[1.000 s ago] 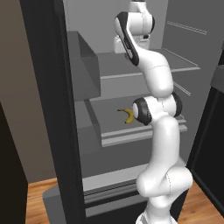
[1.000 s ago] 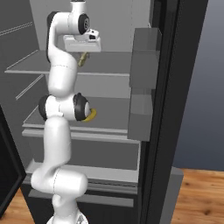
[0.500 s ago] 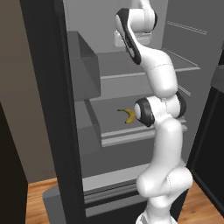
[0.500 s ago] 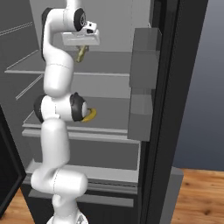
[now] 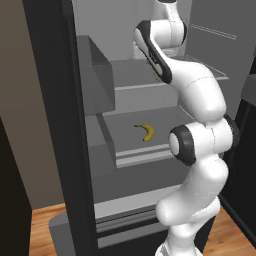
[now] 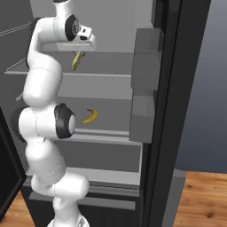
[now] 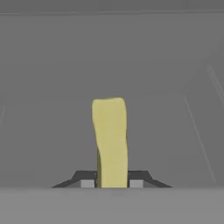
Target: Retrieve the butter from the fridge and place it on a plate on the dining table. Then retrieve the butter knife by the fridge and place it near the plate.
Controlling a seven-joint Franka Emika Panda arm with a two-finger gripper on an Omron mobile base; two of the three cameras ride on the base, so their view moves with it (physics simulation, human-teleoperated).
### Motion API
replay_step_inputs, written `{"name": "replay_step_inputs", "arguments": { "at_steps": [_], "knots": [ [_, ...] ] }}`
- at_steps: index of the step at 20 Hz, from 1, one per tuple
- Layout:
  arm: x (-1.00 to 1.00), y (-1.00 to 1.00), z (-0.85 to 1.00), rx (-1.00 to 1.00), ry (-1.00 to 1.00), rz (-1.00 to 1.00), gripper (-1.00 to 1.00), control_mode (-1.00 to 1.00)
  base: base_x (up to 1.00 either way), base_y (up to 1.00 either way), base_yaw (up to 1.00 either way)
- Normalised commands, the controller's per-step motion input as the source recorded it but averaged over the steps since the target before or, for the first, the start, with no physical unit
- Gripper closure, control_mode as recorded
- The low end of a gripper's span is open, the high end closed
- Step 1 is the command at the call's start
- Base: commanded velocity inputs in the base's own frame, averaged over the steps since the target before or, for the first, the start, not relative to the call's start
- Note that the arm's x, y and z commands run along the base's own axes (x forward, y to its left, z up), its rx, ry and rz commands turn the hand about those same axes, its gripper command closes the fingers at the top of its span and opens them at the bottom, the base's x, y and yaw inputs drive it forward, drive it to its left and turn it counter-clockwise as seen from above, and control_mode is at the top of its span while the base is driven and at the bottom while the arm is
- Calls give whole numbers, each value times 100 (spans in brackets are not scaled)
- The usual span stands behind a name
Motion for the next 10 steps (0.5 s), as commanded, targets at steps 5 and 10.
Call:
{"name": "replay_step_inputs", "arguments": {
  "at_steps": [5, 10],
  "knots": [
    [-47, 0, -17, 2, -25, -5, 100, -100, 0, 0, 0],
    [-37, 0, 2, 0, -9, -5, 100, -100, 0, 0, 0]
  ]
}}
